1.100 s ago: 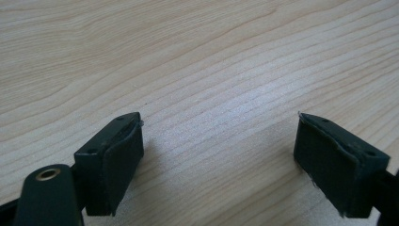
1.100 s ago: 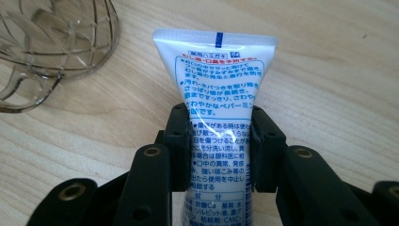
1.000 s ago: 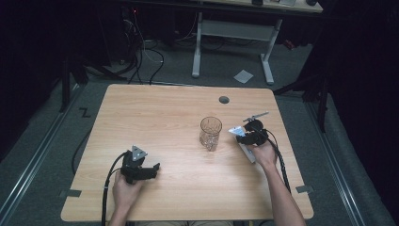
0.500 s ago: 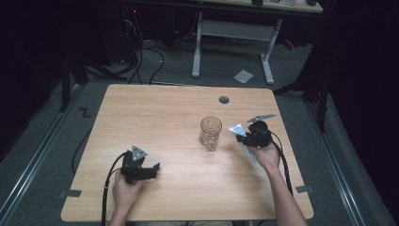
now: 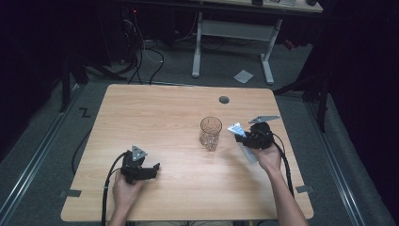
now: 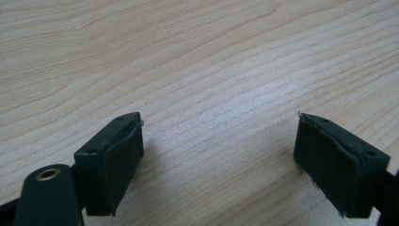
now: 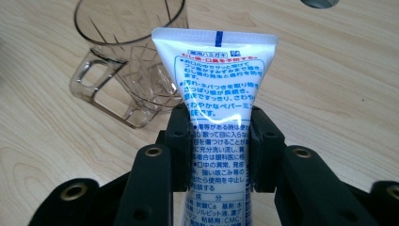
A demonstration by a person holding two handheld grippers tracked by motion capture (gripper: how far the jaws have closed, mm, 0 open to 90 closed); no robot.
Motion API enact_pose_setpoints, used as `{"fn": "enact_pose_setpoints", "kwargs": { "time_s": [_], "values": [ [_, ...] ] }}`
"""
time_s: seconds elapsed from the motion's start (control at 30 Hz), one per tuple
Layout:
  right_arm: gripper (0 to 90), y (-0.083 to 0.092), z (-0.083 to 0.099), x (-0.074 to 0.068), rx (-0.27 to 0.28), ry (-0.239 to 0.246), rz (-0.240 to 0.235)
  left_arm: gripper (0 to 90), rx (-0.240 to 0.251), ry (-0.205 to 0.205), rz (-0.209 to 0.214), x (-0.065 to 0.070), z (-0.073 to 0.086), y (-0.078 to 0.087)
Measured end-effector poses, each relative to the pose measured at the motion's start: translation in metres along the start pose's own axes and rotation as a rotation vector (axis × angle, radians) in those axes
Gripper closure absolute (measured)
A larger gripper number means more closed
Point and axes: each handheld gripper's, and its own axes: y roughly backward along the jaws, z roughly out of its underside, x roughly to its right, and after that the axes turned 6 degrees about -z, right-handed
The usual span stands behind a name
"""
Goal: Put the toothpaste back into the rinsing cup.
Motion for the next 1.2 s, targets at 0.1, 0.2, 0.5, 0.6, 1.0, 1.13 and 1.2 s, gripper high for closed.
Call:
{"fn": "enact_pose_setpoints", "kwargs": {
  "time_s": [0.1,0.2,0.5,0.6,1.0,1.13,1.2],
  "values": [
    [66.6,0.003,-0.002,-0.005,0.007,0.016,-0.005,16.7,0.0,0.0,0.0,0.0,0.0,0.0],
    [66.6,0.007,-0.004,-0.007,0.016,0.023,-0.004,16.7,0.0,0.0,-0.001,0.0,0.0,0.0],
    [66.5,0.02,-0.007,-0.01,0.076,-0.007,-0.058,16.7,-0.001,0.0,-0.001,0.0,0.0,0.0],
    [66.5,0.023,-0.008,-0.013,0.095,0.0,-0.055,16.7,-0.001,0.0,-0.001,0.0,0.0,0.0],
    [66.2,0.04,-0.019,-0.025,0.182,0.025,-0.106,16.7,-0.001,0.0,-0.001,0.0,0.0,0.0],
    [66.2,0.044,-0.024,-0.033,0.193,0.053,-0.111,16.7,-0.001,0.0,-0.001,0.0,0.0,0.0],
    [66.1,0.045,-0.027,-0.037,0.194,0.065,-0.109,16.6,-0.001,0.0,-0.001,0.0,0.0,0.0]
  ]
}}
